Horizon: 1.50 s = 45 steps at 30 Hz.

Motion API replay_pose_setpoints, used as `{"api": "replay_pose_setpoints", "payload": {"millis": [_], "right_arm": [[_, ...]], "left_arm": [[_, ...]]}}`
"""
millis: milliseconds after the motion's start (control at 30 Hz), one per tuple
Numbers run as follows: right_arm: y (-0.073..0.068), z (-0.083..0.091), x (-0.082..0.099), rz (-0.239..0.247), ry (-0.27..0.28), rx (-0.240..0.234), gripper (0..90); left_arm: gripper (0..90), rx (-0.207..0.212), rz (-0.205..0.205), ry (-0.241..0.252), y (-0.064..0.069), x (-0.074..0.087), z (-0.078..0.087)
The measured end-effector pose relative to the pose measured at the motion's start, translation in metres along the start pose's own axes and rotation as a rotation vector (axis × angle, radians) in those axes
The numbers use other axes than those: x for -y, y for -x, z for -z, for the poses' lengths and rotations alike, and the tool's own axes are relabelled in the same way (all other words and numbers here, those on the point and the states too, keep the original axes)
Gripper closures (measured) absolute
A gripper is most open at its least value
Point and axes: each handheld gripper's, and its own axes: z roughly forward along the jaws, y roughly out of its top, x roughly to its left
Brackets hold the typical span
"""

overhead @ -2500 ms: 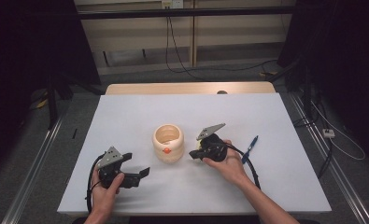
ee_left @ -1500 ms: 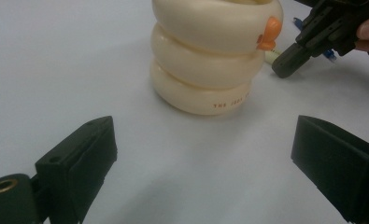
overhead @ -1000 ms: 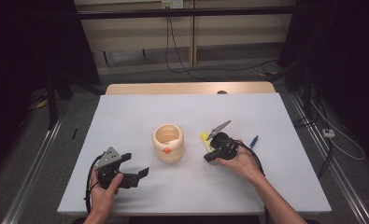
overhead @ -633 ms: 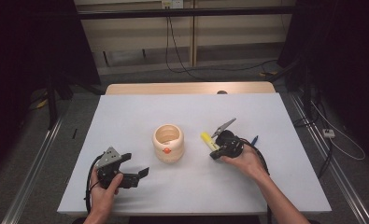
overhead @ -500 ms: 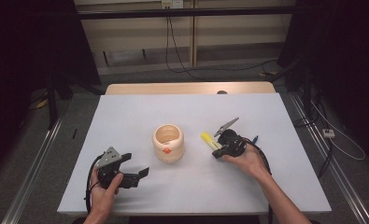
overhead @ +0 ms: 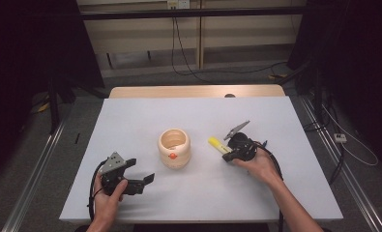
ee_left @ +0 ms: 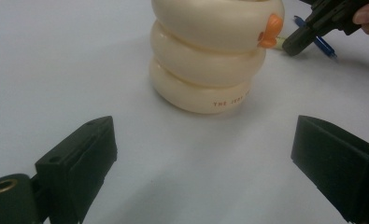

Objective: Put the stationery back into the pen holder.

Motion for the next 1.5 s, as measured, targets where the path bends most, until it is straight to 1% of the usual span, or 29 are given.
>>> {"api": "replay_pose_setpoints", "payload": {"millis": [100, 167, 267, 333, 400, 433, 467, 500, 533, 600, 633, 667, 733, 767, 867, 933, 1067, 1133, 1167, 1267, 1333, 1433, 1500], "right_arm": [[-0.002, 0.002, -0.001, 0.016, 0.022, -0.051, 90.0], [-0.003, 0.005, -0.002, 0.024, 0.044, -0.077, 86.2], [-0.006, 0.009, -0.005, 0.042, 0.069, -0.102, 76.2], [-0.007, 0.011, -0.006, 0.042, 0.083, -0.104, 69.4], [-0.007, 0.014, -0.008, 0.042, 0.103, -0.098, 60.1], [-0.006, 0.015, -0.008, 0.034, 0.114, -0.092, 52.1], [-0.006, 0.017, -0.009, 0.026, 0.12, -0.081, 41.8], [-0.006, 0.018, -0.01, 0.01, 0.127, -0.07, 33.4], [-0.006, 0.019, -0.011, 0.003, 0.13, -0.062, 27.4], [-0.005, 0.021, -0.013, -0.011, 0.141, -0.045, 18.9], [-0.003, 0.022, -0.015, -0.016, 0.149, -0.039, 17.2], [-0.002, 0.022, -0.016, -0.02, 0.15, -0.043, 16.0], [0.001, 0.021, -0.019, -0.014, 0.141, -0.051, 8.6], [0.002, 0.02, -0.021, -0.013, 0.144, -0.046, 8.3], [0.006, 0.016, -0.027, -0.019, 0.141, -0.016, 11.9], [0.009, 0.013, -0.033, -0.02, 0.133, 0.007, 16.0], [0.016, 0.004, -0.045, -0.028, 0.083, 0.022, 19.6], [0.019, 0.0, -0.05, -0.039, 0.064, 0.036, 23.8], [0.02, -0.003, -0.052, -0.043, 0.048, 0.031, 24.2], [0.026, -0.011, -0.057, -0.054, -0.008, 0.052, 25.9], [0.029, -0.014, -0.061, -0.057, -0.02, 0.057, 29.3], [0.032, -0.018, -0.067, -0.054, -0.053, 0.061, 31.5], [0.033, -0.02, -0.071, -0.057, -0.062, 0.067, 33.0]], "left_arm": [[6.8, 0.004, 0.0, -0.005, -0.001, 0.0, 0.0], [6.8, 0.0, 0.001, -0.002, 0.0, 0.0, 0.0], [6.8, -0.001, -0.001, -0.002, 0.0, 0.0, 0.0], [6.7, -0.001, -0.001, -0.004, 0.0, 0.0, 0.0], [6.8, 0.0, -0.001, -0.005, 0.0, 0.0, -0.001], [6.8, 0.002, -0.001, 0.0, 0.0, 0.0, -0.001], [6.8, 0.002, -0.002, -0.002, 0.0, 0.0, -0.001], [6.8, 0.001, -0.003, -0.007, -0.001, -0.001, -0.001], [6.8, 0.001, -0.003, -0.006, -0.001, -0.001, -0.002], [6.8, 0.0, -0.006, -0.01, 0.0, -0.001, -0.003], [6.8, 0.003, -0.009, -0.009, 0.0, -0.001, -0.004], [6.8, 0.003, -0.008, -0.007, 0.001, -0.001, -0.004], [6.8, 0.0, -0.01, -0.009, 0.0, -0.001, -0.003], [6.8, -0.002, -0.01, -0.009, 0.0, -0.001, -0.003], [6.8, -0.006, -0.009, -0.011, 0.0, -0.001, -0.003], [6.8, -0.006, -0.01, -0.011, 0.0, -0.001, -0.003], [6.8, -0.001, -0.012, -0.014, 0.0, -0.001, -0.003], [6.8, 0.001, -0.013, -0.015, 0.001, 0.0, -0.003], [6.8, 0.002, -0.017, -0.019, 0.0, 0.0, -0.003], [6.8, 0.002, -0.017, -0.019, 0.0, 0.0, -0.003], [6.8, 0.001, -0.013, -0.016, 0.001, 0.0, -0.003], [6.8, -0.001, -0.011, -0.016, 0.0, 0.0, -0.003], [6.7, -0.001, -0.014, -0.018, 0.0, 0.0, -0.004]]}}
